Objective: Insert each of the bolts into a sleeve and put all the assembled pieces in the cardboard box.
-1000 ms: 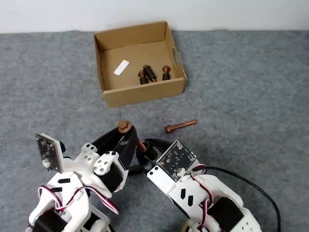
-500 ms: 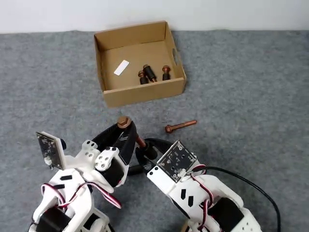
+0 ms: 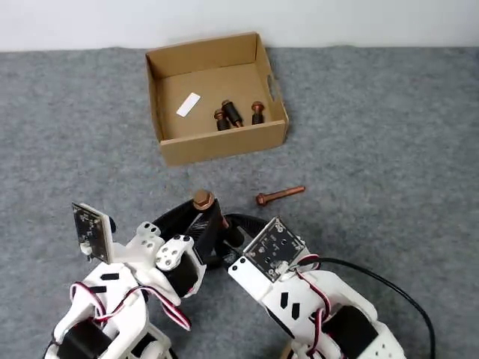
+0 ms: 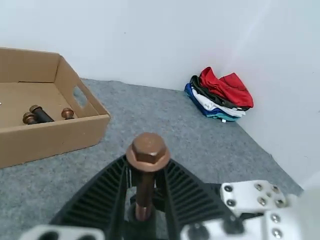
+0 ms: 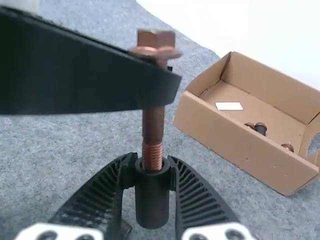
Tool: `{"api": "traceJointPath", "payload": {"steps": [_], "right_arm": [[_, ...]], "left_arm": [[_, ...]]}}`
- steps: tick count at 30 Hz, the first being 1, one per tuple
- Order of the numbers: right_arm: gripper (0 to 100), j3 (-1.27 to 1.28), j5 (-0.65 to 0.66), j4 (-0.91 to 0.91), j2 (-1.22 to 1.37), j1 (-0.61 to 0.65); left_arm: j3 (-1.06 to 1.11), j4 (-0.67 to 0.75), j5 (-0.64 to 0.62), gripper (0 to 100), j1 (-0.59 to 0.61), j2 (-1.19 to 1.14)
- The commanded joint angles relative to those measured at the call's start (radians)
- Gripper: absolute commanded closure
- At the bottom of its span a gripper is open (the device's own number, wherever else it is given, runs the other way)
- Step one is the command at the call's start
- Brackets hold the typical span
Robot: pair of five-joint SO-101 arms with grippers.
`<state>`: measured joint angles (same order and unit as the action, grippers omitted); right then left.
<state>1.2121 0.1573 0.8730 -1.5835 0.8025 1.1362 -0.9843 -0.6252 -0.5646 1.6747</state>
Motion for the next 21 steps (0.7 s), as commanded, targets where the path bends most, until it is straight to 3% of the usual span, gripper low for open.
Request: {"api": "traceJointPath", "payload": {"steps": [1,5,11,21], "right_arm": [[99.0,-0.043,0.008,-0.028,-0.01,0.01],[99.0,-0.043,0.008,-0.028,-0.01,0.01],[99.0,-0.043,0.008,-0.028,-0.01,0.01],[99.0,-0.041,0.008,-0.028,-0.01,0.005]], "left_arm": [[0.015,-0.026,0.005,100,-0.015,-0.005],[0.05,-0.074,0.114,97,-0.015,-0.005],[0.071,-0.138,0.18,79,-0.012,-0.005],[-0.021,-0.172,0.199,79,-0.008,-0.005]]}}
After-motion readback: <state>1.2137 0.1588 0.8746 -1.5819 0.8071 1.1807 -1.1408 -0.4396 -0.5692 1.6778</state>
